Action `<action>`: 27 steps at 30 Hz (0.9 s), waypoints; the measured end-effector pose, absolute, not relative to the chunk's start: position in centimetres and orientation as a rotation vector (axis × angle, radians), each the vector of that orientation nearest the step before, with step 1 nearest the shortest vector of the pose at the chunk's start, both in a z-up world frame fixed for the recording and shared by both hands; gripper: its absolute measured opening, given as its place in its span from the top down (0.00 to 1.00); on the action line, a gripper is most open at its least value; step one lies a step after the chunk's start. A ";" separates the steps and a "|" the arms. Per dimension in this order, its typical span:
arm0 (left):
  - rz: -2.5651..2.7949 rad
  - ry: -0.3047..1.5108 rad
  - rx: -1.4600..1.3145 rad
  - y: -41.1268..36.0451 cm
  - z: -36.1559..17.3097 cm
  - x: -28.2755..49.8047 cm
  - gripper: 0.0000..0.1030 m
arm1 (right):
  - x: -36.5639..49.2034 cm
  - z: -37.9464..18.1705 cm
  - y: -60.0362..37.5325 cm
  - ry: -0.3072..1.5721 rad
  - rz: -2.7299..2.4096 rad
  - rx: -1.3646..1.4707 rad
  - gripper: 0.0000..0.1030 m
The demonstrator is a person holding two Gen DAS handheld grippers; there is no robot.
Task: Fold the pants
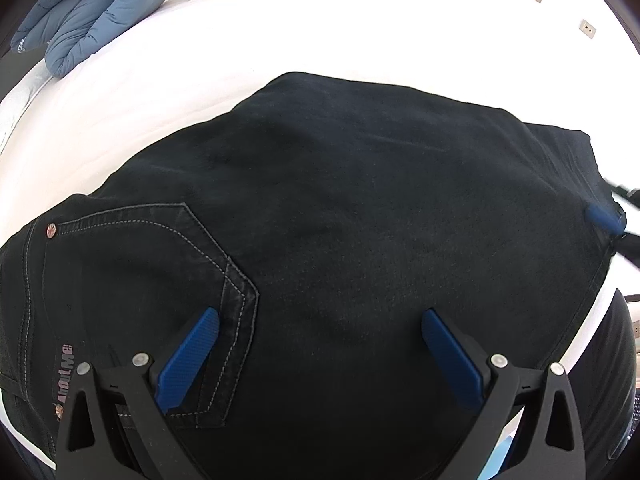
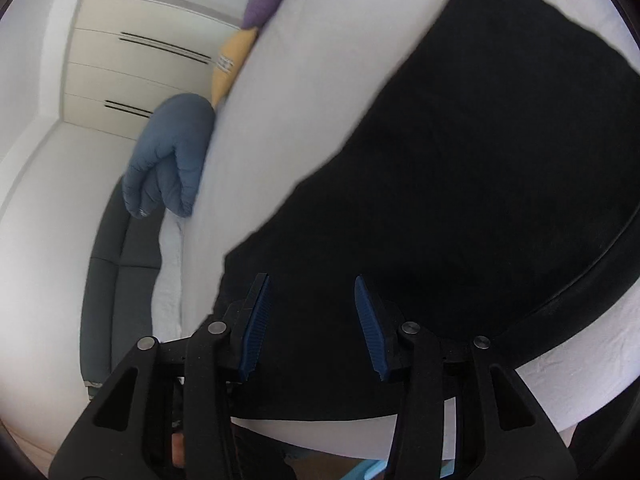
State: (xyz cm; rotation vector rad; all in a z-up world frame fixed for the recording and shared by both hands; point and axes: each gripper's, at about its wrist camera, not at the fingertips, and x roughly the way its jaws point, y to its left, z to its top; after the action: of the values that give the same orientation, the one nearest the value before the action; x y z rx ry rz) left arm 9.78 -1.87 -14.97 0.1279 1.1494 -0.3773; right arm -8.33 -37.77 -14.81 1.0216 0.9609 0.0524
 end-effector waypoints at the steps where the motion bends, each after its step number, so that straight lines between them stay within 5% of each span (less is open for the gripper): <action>1: -0.381 1.143 0.122 -1.5 -15.1 9.7 0.00 | -8.7 -15.7 -38.5 0.977 0.017 1.023 0.81; 2: -0.386 1.135 0.112 -1.0 -14.9 9.5 0.00 | -9.3 -16.3 -39.6 0.978 -0.013 1.042 1.00; 9: -0.422 1.040 -0.053 1.7 -11.4 9.7 0.06 | -16.3 -13.3 -49.4 0.794 -0.401 1.085 1.00; 17: -0.639 1.065 -0.154 -3.5 -10.9 16.3 0.51 | -9.9 -6.4 -41.8 0.729 -0.066 0.961 1.00; 19: -0.682 1.107 -0.187 -4.9 -12.1 18.4 0.54 | -6.1 -7.3 -38.4 0.771 0.037 0.958 1.00; 26: -0.629 1.203 -0.231 -4.3 -16.0 21.6 0.98 | 4.7 -15.3 -31.8 0.998 0.164 0.974 1.00; 27: -0.636 1.211 -0.265 -3.6 -16.4 22.0 0.98 | 5.7 -16.1 -31.9 1.024 0.133 0.948 1.00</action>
State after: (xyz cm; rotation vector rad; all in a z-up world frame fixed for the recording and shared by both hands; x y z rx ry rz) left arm 22.04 -3.56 -16.39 -0.2651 1.2115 -0.6357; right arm 5.68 -31.89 -16.14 0.9480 1.0241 0.1335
